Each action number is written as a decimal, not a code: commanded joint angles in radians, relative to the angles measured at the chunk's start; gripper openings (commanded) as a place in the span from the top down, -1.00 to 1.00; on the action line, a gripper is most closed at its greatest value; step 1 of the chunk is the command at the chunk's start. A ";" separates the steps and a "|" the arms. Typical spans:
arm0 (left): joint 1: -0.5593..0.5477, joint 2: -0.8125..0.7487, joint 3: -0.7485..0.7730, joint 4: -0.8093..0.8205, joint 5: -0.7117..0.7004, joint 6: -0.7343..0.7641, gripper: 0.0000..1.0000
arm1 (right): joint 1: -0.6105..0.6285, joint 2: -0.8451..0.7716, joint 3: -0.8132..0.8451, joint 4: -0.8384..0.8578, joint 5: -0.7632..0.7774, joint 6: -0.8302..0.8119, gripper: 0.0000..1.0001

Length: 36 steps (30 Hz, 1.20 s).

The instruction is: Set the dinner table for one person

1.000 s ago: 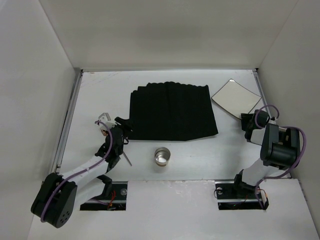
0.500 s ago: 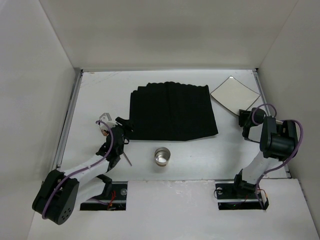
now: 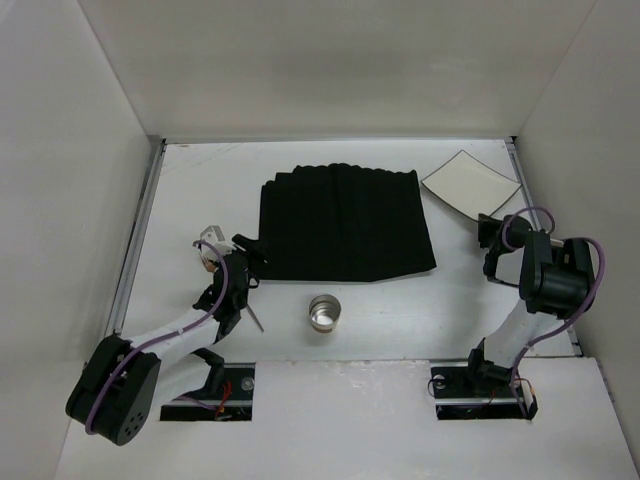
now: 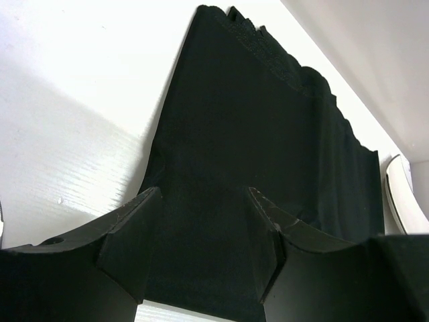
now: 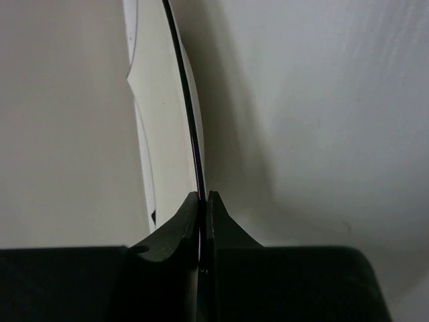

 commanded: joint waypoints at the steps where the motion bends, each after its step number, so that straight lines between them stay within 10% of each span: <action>1: -0.002 -0.002 0.012 0.063 -0.004 0.001 0.02 | 0.011 -0.016 -0.064 0.075 0.016 -0.023 0.93; 18: -0.019 0.064 0.030 0.092 0.004 0.006 0.02 | -0.004 -0.105 -0.168 0.635 -0.214 0.104 0.94; 36: -0.027 0.087 0.035 0.103 0.005 0.009 0.03 | 0.146 -0.392 -0.029 0.413 -0.319 0.045 0.93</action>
